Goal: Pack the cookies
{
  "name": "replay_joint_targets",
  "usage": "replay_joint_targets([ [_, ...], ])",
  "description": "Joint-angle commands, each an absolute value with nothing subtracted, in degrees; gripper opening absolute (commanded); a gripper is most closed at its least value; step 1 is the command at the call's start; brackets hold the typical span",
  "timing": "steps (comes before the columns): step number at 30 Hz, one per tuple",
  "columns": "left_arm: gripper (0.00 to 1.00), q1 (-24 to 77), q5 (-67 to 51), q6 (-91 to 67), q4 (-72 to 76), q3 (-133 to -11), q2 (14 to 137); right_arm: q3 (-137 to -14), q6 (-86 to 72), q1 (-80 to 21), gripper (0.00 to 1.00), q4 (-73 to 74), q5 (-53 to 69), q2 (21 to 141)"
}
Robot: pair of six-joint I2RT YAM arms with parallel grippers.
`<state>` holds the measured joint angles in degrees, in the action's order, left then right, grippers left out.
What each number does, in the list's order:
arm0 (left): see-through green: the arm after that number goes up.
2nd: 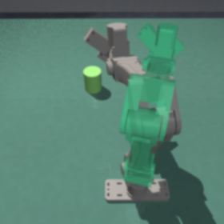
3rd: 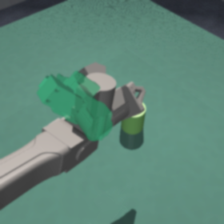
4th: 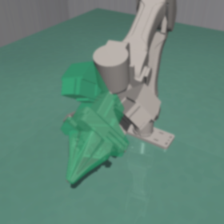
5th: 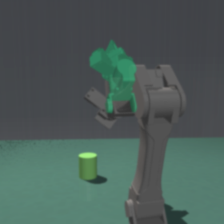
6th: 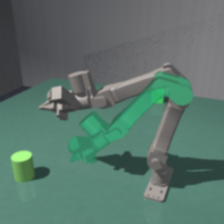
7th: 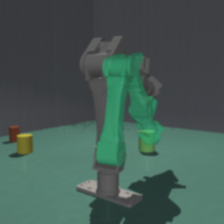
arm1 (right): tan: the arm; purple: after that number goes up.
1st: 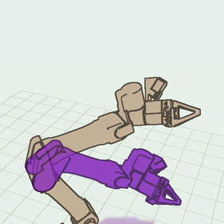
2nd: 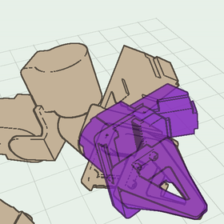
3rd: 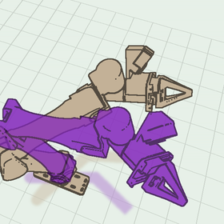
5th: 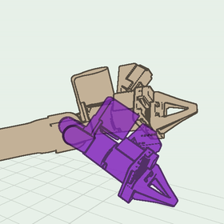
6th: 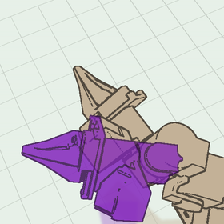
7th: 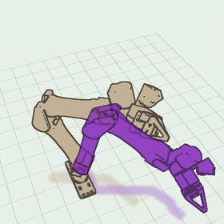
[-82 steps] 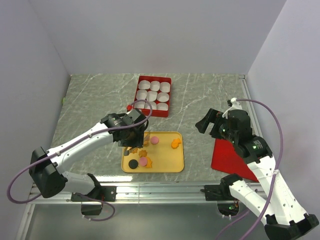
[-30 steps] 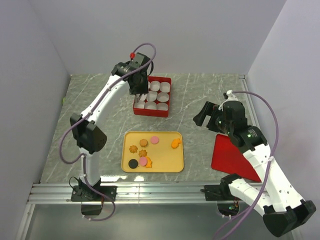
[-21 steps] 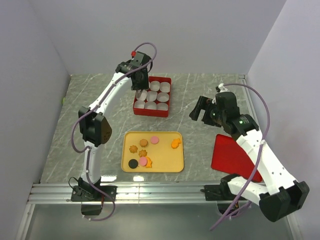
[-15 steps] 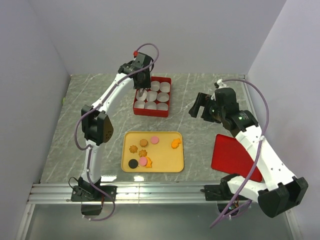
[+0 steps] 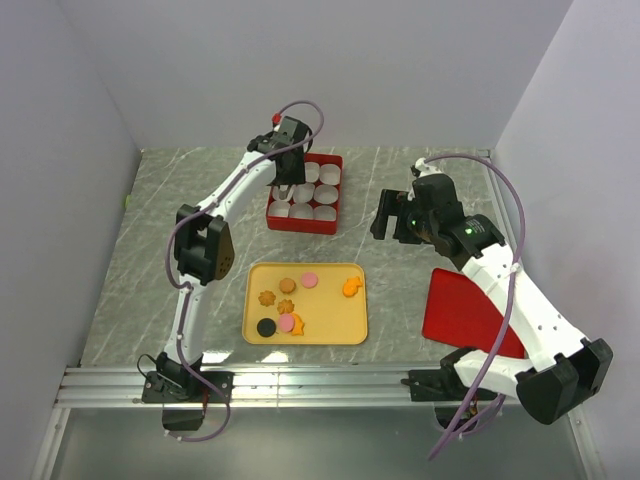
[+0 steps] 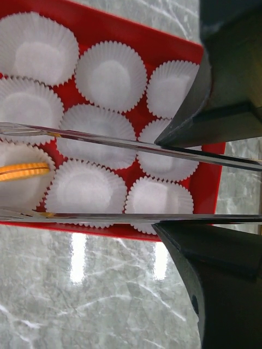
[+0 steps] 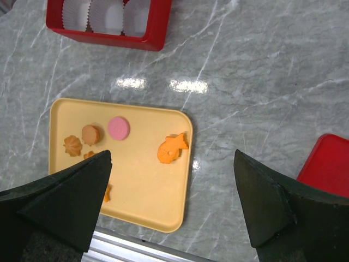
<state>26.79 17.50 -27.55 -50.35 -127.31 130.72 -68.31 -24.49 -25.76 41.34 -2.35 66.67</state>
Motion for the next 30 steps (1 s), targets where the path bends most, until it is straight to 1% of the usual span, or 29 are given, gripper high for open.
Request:
replay_joint_targets([
  [1,0.59,26.7,20.0,-26.3,-47.7,-127.8,129.0,-70.3,-23.6,-26.4,1.0,41.0,-3.1,66.2],
  [8,0.6,26.8,20.2,-27.1,-49.6,-132.6,128.1,-70.3,-24.3,-26.9,1.0,41.0,-2.4,65.6],
  [13,0.62,26.8,20.8,-26.3,-51.0,-132.2,121.0,-69.5,-25.7,-26.9,1.0,39.8,-0.4,64.9],
  [16,0.59,26.9,19.9,-27.1,-53.7,-129.6,116.2,-68.6,-26.7,-26.9,1.0,38.7,1.1,64.3],
  [17,0.58,27.0,17.9,-27.2,-53.9,-127.8,114.5,-67.9,-26.9,-26.9,1.0,38.4,1.2,64.2],
  [18,0.57,27.3,17.1,-27.3,-53.7,-123.1,110.6,-67.7,-27.1,-26.9,1.0,37.8,1.6,64.2],
  [19,0.58,27.9,16.4,-27.4,-53.4,-120.3,108.6,-67.3,-27.4,-27.0,1.0,37.4,1.7,64.0],
  [20,0.58,29.2,15.8,-27.4,-53.3,-114.7,106.5,-66.5,-27.7,-26.9,1.0,37.0,1.7,64.0],
  [22,0.58,31.0,15.7,-28.3,-53.7,-109.4,100.4,-65.6,-28.4,-26.9,1.0,36.1,2.1,64.1],
  [23,0.58,33.3,15.7,-28.8,-54.1,-104.4,98.5,-65.0,-28.7,-26.9,1.0,35.9,2.3,64.1],
  [28,0.58,40.9,16.3,-36.4,-56.3,-89.1,85.5,-60.9,-30.8,-27.0,1.0,33.8,3.1,61.6],
  [29,0.58,41.6,16.3,-37.7,-56.5,-84.4,83.6,-60.2,-31.0,-26.9,1.0,33.8,2.9,61.1],
  [30,0.58,42.1,16.0,-40.2,-56.7,-82.2,80.3,-59.6,-31.5,-26.9,1.0,33.5,3.0,60.3],
])
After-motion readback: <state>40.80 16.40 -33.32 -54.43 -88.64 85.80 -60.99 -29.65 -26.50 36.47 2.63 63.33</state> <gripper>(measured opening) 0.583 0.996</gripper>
